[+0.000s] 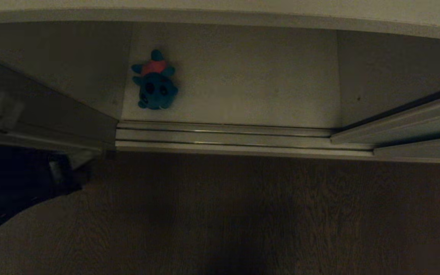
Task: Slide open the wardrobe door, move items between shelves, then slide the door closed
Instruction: Place the green doll on the lower shelf
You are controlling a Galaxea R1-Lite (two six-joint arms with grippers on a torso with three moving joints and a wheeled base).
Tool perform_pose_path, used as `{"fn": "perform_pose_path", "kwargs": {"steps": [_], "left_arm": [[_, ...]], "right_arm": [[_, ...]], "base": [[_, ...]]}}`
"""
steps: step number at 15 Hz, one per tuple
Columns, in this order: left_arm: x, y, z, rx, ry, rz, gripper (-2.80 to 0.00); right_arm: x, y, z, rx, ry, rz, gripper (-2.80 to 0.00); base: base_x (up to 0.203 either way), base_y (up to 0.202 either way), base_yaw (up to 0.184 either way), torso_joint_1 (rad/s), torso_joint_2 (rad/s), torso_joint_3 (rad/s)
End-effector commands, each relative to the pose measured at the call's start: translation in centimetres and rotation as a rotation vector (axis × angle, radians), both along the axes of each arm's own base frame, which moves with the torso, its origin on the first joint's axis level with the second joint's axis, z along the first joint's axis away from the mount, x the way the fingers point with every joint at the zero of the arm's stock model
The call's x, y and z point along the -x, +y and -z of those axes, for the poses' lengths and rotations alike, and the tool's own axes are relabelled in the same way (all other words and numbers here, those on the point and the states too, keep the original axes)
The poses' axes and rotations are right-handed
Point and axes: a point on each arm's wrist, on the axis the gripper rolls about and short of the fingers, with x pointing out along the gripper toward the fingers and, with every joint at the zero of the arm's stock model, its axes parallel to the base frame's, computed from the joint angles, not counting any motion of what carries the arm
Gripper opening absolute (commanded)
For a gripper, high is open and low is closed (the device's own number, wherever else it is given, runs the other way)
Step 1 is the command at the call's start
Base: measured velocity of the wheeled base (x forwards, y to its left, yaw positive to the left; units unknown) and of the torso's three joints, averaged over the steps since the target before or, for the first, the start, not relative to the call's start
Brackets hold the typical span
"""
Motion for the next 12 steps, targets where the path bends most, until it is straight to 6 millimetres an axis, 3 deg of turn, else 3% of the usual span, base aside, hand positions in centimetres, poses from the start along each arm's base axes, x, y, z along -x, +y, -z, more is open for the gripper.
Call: {"fn": "perform_pose_path", "kwargs": {"steps": [1, 5, 7, 10, 12], "left_arm": [[6.4, 1.4, -0.2, 0.008, -0.058, -0.014, -2.80], [15.1, 3.1, 2.5, 0.015, -0.150, -0.075, -2.80], [17.9, 3.2, 4.9, 0.009, -0.193, -0.107, -2.80], [19.6, 2.9, 9.7, -0.031, -0.225, -0.121, -2.80], [19.0, 2.9, 12.9, -0.106, -0.234, -0.113, -2.80]], "right_arm": [[0.0, 0.0, 0.1, 0.000, -0.002, -0.001, -2.80], [0.0, 0.0, 0.0, 0.000, -0.004, -0.001, -2.80], [0.0, 0.0, 0.0, 0.000, -0.005, -0.001, -2.80], [0.0, 0.0, 0.0, 0.000, -0.004, -0.001, -2.80], [0.0, 0.0, 0.0, 0.000, -0.002, -0.001, -2.80]], "base": [[0.000, 0.000, 0.000, 0.000, 0.00, 0.000], [0.000, 0.000, 0.000, 0.000, 0.00, 0.000], [0.000, 0.000, 0.000, 0.000, 0.00, 0.000], [0.000, 0.000, 0.000, 0.000, 0.00, 0.000], [0.000, 0.000, 0.000, 0.000, 0.00, 0.000]]}}
